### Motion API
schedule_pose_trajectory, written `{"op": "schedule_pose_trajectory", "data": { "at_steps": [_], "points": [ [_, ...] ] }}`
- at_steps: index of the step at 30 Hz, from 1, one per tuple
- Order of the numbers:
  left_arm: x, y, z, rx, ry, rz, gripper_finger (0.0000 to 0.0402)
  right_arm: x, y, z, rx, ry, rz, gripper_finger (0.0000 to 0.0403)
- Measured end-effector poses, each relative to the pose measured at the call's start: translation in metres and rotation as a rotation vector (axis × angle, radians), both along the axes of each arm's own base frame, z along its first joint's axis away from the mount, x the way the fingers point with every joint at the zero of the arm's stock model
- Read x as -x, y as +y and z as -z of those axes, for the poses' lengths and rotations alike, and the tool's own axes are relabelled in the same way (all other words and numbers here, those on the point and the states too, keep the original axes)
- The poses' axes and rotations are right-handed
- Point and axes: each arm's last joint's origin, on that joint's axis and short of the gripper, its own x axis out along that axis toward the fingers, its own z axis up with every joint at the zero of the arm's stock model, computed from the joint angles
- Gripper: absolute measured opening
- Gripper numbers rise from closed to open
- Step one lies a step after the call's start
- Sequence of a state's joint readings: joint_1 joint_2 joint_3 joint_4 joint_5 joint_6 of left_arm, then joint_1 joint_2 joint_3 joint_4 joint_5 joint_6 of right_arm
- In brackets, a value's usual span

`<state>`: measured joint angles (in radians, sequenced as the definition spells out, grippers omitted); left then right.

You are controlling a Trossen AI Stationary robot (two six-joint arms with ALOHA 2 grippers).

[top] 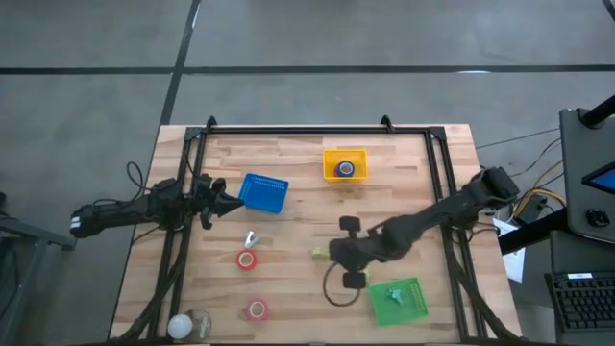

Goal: Pick and place Stapler, Stapler remover, tape
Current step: Put the black staple remover into the green bin

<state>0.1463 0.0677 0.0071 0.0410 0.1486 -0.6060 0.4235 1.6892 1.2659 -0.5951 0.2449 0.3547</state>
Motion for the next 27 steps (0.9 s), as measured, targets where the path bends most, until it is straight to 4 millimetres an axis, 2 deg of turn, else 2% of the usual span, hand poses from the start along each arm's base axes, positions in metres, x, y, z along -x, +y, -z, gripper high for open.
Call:
{"op": "schedule_pose_trajectory", "data": {
  "at_steps": [15, 22, 27],
  "points": [
    [0.0, 0.0, 0.0, 0.0, 0.002, 0.0, 0.0023, 0.084, 0.054, -0.035, -0.224, 0.133, 0.117, 0.0008],
    [0.0, 0.0, 0.0, 0.0, 0.002, 0.0, 0.0023, 0.109, 0.074, -0.026, -0.27, 0.2, 0.22, 0.0008],
    [0.0, 0.0, 0.0, 0.0, 0.002, 0.0, 0.0023, 0.121, 0.079, -0.019, -0.282, 0.243, 0.288, 0.0008]
  ]
}}
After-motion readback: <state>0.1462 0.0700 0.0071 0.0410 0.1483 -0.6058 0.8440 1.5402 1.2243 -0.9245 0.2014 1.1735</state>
